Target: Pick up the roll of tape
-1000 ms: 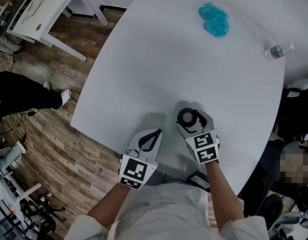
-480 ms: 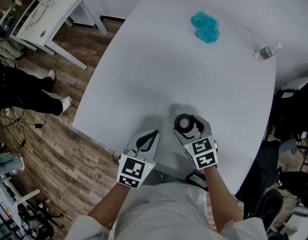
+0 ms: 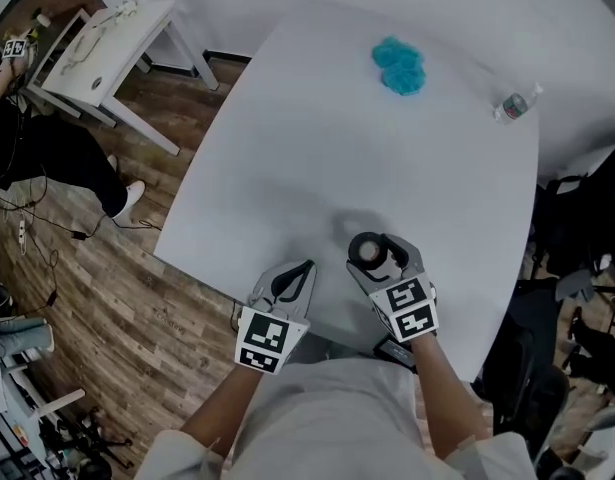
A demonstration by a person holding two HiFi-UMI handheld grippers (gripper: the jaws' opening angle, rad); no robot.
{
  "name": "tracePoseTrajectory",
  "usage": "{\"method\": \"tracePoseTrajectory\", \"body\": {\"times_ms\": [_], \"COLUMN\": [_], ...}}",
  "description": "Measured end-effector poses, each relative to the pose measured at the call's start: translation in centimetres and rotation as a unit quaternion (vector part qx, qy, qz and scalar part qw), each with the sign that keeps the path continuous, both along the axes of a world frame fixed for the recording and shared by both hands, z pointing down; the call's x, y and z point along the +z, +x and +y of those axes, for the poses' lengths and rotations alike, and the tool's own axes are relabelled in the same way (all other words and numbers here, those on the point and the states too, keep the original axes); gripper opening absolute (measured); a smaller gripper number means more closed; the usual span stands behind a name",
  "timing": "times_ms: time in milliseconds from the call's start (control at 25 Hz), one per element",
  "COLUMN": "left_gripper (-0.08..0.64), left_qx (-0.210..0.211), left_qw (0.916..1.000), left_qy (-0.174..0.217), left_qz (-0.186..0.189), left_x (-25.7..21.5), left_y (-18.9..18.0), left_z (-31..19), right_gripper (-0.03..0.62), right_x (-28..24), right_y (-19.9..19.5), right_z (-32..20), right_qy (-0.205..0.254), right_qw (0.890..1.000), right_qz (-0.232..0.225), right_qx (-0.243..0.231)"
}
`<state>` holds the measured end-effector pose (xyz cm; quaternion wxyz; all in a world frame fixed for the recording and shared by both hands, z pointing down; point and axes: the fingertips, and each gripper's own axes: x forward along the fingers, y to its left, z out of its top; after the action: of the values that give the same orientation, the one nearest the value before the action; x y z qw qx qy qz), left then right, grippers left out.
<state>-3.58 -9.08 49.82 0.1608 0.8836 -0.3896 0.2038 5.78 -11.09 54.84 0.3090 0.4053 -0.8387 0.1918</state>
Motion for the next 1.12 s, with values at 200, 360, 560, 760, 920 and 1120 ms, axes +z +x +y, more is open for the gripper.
{"method": "tracePoseTrajectory", "body": {"times_ms": [200,360,560,760,920,1120], "left_gripper": [0.015,0.016,0.016,0.016,0.015,0.017], "left_qx": [0.001,0.006,0.013,0.016,0.016,0.016], "left_qw": [1.0000,0.9999,0.9998,0.9997,0.9995,0.9994], "left_qy": [0.005,0.012,0.018,0.020,0.025,0.031], "left_qz": [-0.001,0.002,0.002,0.002,-0.001,0.000], "left_x": [-0.7,-1.4,-2.2,-2.7,-3.1,-3.8], "left_y": [0.2,0.4,0.9,1.2,1.3,1.5], "left_z": [0.9,1.5,1.9,2.3,2.5,2.2], "right_gripper": [0.344,0.344,0.344,0.345,0.344,0.344], "right_x": [-1.7,-3.1,-4.0,-4.5,-5.2,-6.2], "right_y": [0.3,0.5,0.6,0.5,0.3,0.5], "right_z": [0.5,1.2,2.3,3.2,3.4,3.1], "right_qy": [0.014,0.024,0.026,0.026,0.032,0.040], "right_qw": [1.000,1.000,1.000,0.999,0.999,0.999], "right_qz": [0.000,-0.002,-0.013,-0.021,-0.020,-0.018], "right_qx": [-0.002,-0.005,-0.007,-0.010,-0.019,-0.025]}}
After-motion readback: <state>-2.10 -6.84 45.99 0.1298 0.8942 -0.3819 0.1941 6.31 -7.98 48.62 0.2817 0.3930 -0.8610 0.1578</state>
